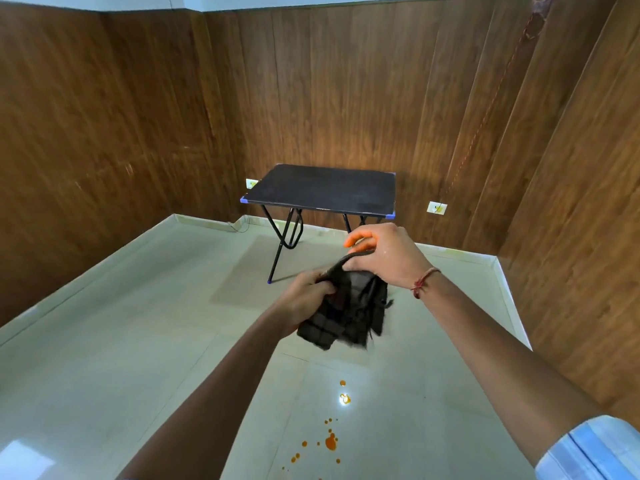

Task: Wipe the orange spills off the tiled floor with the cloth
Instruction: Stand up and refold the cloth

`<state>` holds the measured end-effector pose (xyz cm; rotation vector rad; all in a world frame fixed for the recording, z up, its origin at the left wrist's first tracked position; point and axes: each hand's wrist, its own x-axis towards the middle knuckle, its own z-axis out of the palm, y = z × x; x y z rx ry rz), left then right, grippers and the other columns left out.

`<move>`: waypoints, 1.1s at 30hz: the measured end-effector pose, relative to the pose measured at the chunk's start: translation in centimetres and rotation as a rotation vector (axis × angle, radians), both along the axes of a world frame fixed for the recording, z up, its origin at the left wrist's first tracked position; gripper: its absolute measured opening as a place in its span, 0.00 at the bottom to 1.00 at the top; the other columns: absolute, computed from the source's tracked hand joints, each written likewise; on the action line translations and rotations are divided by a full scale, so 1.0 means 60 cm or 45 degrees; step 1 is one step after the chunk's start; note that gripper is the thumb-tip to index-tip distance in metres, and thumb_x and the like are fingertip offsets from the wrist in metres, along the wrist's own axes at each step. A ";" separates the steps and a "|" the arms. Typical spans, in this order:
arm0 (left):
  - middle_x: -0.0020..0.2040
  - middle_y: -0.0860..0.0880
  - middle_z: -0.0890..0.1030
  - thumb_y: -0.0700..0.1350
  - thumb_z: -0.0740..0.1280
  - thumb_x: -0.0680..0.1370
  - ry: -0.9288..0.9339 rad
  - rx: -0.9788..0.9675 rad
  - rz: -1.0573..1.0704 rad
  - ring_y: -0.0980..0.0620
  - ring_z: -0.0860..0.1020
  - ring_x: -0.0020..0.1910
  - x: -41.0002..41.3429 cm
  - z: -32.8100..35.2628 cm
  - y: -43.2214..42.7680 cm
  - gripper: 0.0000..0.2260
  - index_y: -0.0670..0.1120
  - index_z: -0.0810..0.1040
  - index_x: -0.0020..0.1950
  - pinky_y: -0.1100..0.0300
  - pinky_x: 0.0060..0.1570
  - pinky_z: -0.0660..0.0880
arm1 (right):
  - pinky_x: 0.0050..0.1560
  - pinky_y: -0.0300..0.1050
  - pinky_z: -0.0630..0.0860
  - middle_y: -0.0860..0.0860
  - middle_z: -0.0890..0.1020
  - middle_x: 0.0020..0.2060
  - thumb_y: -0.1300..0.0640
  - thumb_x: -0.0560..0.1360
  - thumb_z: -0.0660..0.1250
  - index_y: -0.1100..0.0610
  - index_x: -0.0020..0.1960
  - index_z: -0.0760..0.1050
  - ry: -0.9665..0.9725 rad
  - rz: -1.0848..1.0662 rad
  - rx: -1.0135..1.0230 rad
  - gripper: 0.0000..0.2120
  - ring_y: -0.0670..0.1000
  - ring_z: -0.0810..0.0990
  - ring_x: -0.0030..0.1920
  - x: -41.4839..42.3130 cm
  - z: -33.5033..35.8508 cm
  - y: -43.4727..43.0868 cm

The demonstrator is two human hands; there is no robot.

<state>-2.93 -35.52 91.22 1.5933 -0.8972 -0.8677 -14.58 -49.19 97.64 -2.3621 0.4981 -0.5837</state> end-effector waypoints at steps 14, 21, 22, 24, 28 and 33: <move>0.51 0.38 0.83 0.51 0.60 0.81 0.903 0.246 0.642 0.39 0.82 0.51 -0.088 -0.082 -0.031 0.17 0.41 0.79 0.59 0.47 0.50 0.78 | 0.46 0.47 0.80 0.51 0.84 0.52 0.32 0.73 0.63 0.51 0.59 0.82 0.043 0.274 1.831 0.27 0.51 0.83 0.49 -0.069 -0.270 -0.038; 0.55 0.42 0.82 0.46 0.64 0.80 0.592 0.193 0.586 0.44 0.80 0.54 -0.066 -0.084 -0.014 0.12 0.42 0.78 0.60 0.51 0.47 0.78 | 0.39 0.43 0.79 0.56 0.85 0.49 0.60 0.73 0.72 0.61 0.57 0.79 -0.045 -0.007 1.626 0.13 0.51 0.84 0.46 -0.044 -0.234 -0.044; 0.54 0.42 0.83 0.45 0.65 0.80 0.569 0.182 0.649 0.46 0.81 0.52 -0.061 -0.084 -0.015 0.11 0.41 0.78 0.60 0.54 0.45 0.78 | 0.40 0.44 0.80 0.58 0.85 0.50 0.61 0.73 0.73 0.62 0.59 0.77 -0.073 -0.053 1.616 0.15 0.53 0.84 0.47 -0.039 -0.228 -0.042; 0.53 0.41 0.83 0.44 0.67 0.79 0.489 0.137 0.747 0.46 0.82 0.49 -0.055 -0.086 -0.020 0.11 0.40 0.78 0.59 0.53 0.44 0.79 | 0.41 0.45 0.79 0.59 0.83 0.52 0.62 0.72 0.74 0.61 0.62 0.73 -0.121 -0.130 1.574 0.20 0.55 0.83 0.48 -0.028 -0.218 -0.034; 0.49 0.45 0.82 0.48 0.70 0.76 0.269 0.082 0.933 0.50 0.82 0.45 -0.046 -0.081 -0.030 0.13 0.45 0.73 0.57 0.57 0.37 0.79 | 0.39 0.43 0.79 0.58 0.80 0.54 0.61 0.73 0.73 0.56 0.63 0.71 -0.180 -0.104 1.473 0.21 0.55 0.82 0.49 -0.006 -0.207 -0.017; 0.44 0.50 0.82 0.48 0.72 0.74 -0.026 0.019 0.903 0.51 0.82 0.43 -0.029 -0.072 -0.019 0.17 0.52 0.67 0.55 0.55 0.41 0.79 | 0.35 0.43 0.78 0.55 0.83 0.46 0.61 0.76 0.70 0.57 0.58 0.76 -0.127 -0.082 1.480 0.11 0.50 0.82 0.42 0.009 -0.200 -0.006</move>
